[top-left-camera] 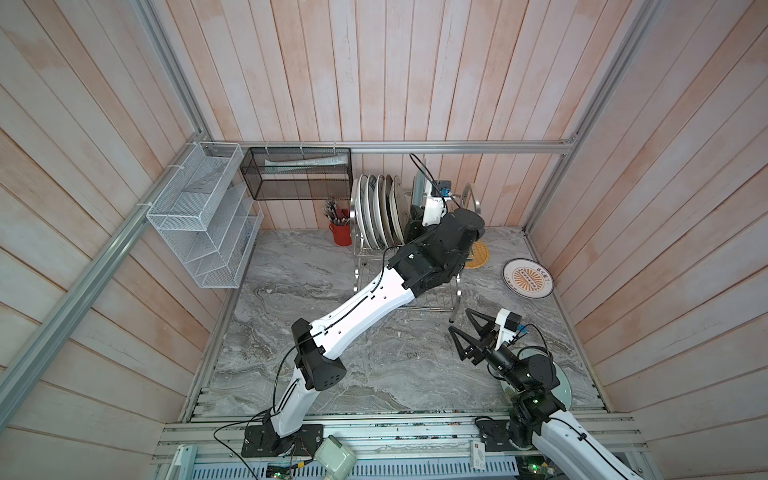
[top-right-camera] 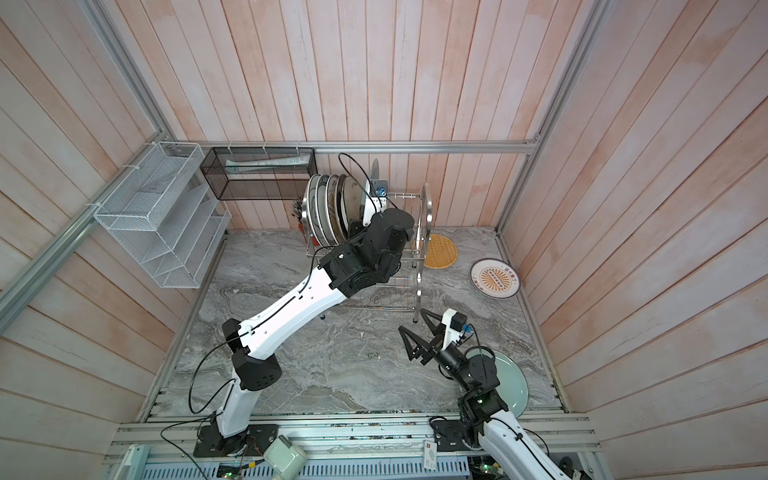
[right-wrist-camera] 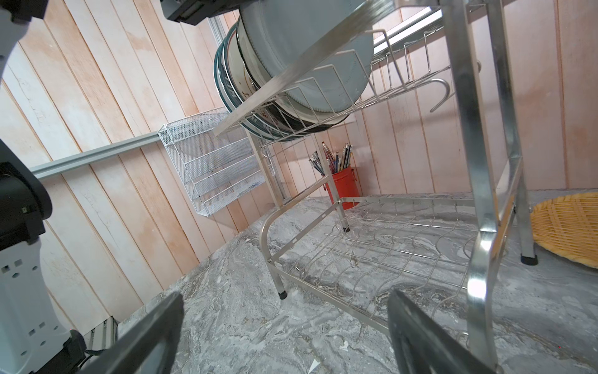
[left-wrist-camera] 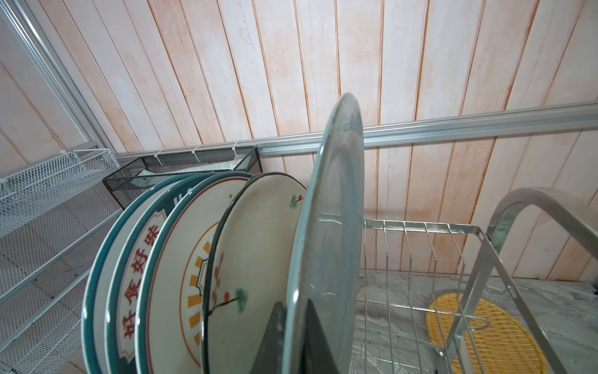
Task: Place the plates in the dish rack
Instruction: 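Open the left gripper and release the teal plate in the rack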
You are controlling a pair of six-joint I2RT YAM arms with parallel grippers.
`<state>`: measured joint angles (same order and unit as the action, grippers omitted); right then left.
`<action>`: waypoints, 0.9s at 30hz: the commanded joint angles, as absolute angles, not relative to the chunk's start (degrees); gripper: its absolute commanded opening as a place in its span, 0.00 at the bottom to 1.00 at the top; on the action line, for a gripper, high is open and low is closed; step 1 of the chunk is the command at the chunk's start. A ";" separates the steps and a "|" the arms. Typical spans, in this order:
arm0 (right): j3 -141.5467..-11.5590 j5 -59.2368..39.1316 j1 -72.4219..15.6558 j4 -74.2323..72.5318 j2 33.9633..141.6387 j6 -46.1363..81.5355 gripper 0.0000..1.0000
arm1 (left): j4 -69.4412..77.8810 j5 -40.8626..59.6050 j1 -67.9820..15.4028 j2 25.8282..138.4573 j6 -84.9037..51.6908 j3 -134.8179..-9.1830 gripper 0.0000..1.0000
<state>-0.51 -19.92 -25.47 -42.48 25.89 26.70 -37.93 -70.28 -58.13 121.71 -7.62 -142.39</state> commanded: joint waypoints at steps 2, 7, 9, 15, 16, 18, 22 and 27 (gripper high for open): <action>0.09 -19.14 -26.00 -44.63 26.03 25.93 0.98 | -40.86 -68.13 -57.27 117.42 -15.84 -143.94 0.00; 0.04 -19.00 -26.10 -44.56 26.19 25.84 0.98 | -43.69 -65.28 -56.69 117.60 -19.15 -144.16 0.00; 0.01 -19.07 -26.10 -44.57 26.39 25.85 0.98 | -44.00 -64.71 -56.69 117.75 -19.25 -144.23 0.00; 0.00 -19.07 -26.19 -44.57 26.42 25.84 0.98 | -43.97 -62.69 -56.69 117.93 -19.49 -144.07 0.00; 0.00 -18.99 -26.19 -44.63 26.43 25.90 0.98 | -44.02 -62.46 -56.69 117.95 -19.45 -144.17 0.00; 0.00 -18.98 -26.19 -44.56 26.49 25.91 0.98 | -43.87 -61.57 -56.69 117.95 -19.47 -144.14 0.02; 0.00 -19.01 -26.19 -44.59 26.66 25.81 0.98 | -43.39 -60.16 -56.82 117.91 -19.12 -144.47 0.10; -0.09 -18.98 -26.28 -44.60 26.94 25.75 0.98 | -42.78 -59.60 -57.04 117.93 -18.41 -144.40 0.18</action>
